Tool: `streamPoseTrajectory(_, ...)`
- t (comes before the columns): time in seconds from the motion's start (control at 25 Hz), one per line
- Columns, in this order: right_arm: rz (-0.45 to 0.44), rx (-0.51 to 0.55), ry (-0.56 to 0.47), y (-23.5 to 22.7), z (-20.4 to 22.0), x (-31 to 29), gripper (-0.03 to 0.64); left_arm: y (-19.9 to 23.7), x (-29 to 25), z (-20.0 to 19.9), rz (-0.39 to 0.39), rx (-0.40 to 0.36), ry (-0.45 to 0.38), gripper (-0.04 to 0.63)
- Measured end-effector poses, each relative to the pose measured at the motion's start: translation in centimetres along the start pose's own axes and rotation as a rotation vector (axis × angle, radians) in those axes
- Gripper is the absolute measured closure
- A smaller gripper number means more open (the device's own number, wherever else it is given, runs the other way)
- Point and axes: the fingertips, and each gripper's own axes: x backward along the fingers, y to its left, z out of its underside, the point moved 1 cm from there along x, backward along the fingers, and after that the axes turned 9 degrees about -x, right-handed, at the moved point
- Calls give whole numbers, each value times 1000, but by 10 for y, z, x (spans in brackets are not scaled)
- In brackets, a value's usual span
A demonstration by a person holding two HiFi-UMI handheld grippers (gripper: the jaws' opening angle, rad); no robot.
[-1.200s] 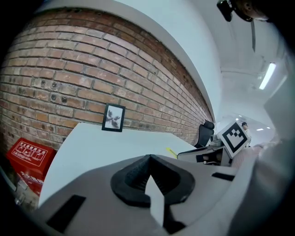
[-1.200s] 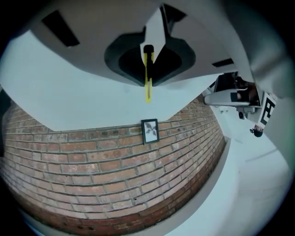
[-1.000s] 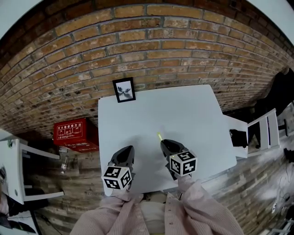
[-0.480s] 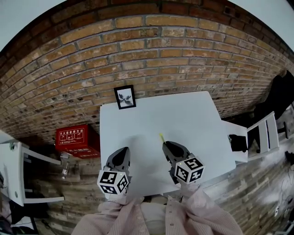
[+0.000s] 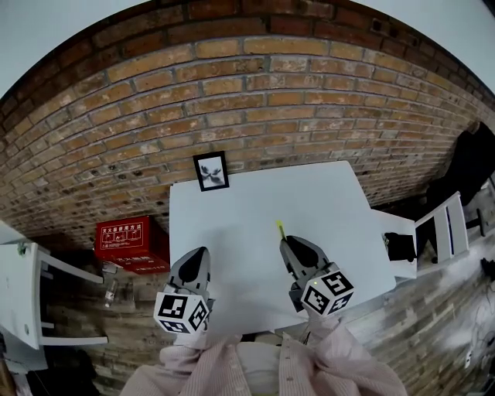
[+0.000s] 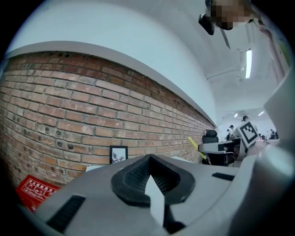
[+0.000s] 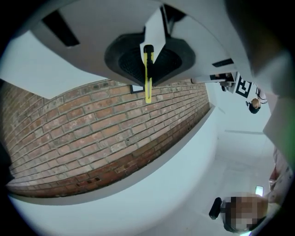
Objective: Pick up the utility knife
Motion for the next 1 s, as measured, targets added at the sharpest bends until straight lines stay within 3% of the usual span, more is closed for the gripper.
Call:
streamPoseTrajectory(0.48, 15, 28, -138, 7, -51, 21, 565, 7, 19, -46, -40, -50, -96, 601)
streamPoseTrajectory(1.0, 36, 49, -199, 0, -76, 35, 566, 15, 27, -59, -85, -59, -128, 601)
